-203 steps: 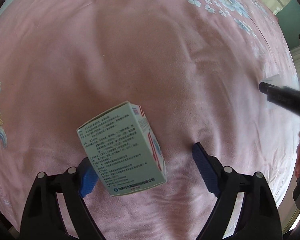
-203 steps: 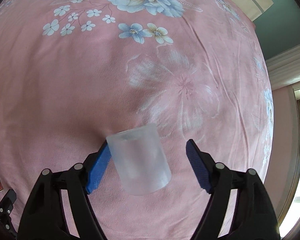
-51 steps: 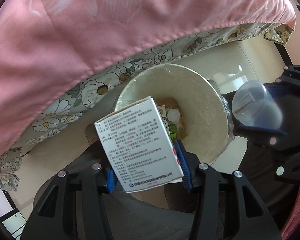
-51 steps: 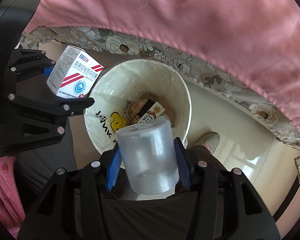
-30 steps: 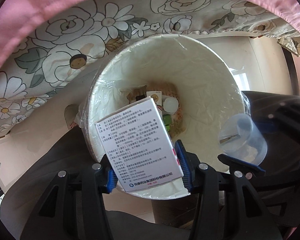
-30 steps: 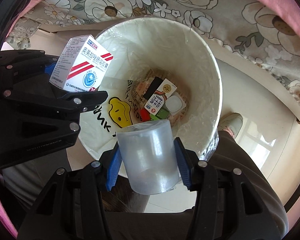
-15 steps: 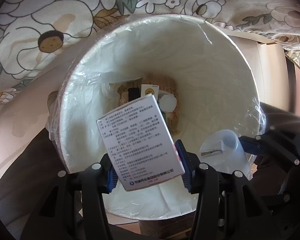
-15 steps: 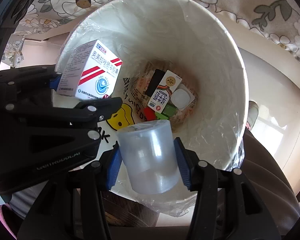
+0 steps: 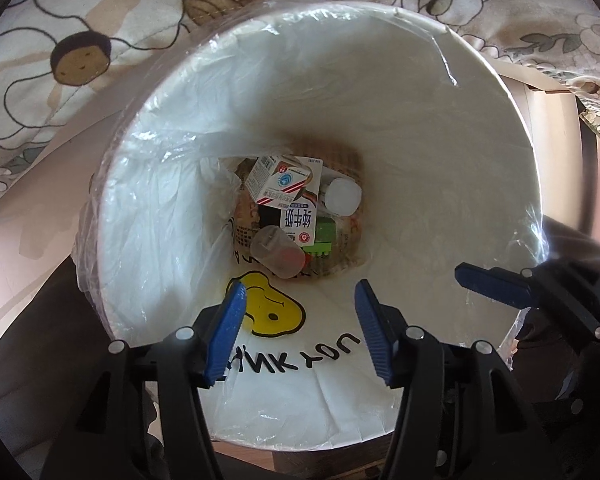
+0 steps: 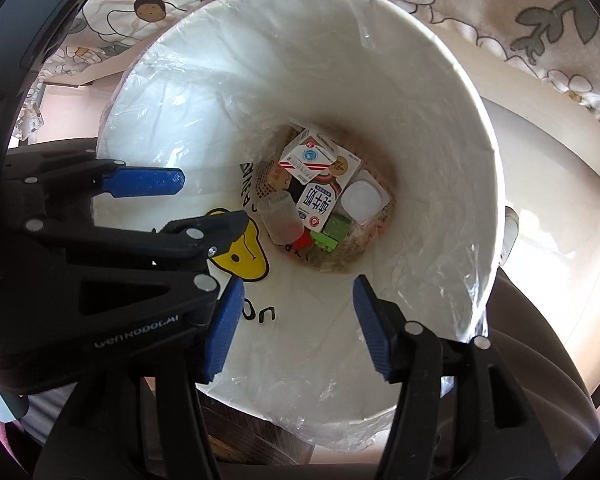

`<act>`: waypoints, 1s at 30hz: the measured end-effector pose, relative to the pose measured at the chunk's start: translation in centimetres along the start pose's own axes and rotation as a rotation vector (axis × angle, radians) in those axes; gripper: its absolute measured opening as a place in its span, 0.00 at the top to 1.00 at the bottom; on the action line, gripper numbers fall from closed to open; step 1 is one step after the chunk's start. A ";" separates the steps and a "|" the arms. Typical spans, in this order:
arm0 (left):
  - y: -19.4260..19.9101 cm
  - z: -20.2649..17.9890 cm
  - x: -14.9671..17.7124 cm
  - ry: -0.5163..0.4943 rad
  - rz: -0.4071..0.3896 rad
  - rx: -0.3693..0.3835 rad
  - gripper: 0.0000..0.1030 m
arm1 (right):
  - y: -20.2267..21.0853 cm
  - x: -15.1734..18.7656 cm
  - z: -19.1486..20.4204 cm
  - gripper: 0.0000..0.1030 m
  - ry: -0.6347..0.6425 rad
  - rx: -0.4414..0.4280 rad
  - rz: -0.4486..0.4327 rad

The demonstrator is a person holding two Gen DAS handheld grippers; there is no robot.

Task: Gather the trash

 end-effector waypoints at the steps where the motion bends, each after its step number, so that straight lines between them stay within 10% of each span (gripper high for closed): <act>1: 0.2 0.0 0.1 0.003 -0.004 -0.002 0.43 | 0.2 0.1 0.0 0.44 0.004 0.005 -0.004; 14: 7.3 -0.7 1.4 -0.036 -0.180 -0.092 0.43 | 5.4 1.2 0.2 0.44 0.009 0.026 -0.099; 30: 26.2 -4.8 7.4 -0.242 -0.579 -0.309 0.43 | 24.0 6.5 4.3 0.37 0.134 0.044 -0.492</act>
Point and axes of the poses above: each gripper's, at about its wrist camera, not at the fingertips, and y roughly against the way its jaws point, z to its left, x to its underside, the point moved 9 cm from there along -y, roughly the way its jaws point, and after that the axes turned 6 degrees about -y, right-handed, at the moved point
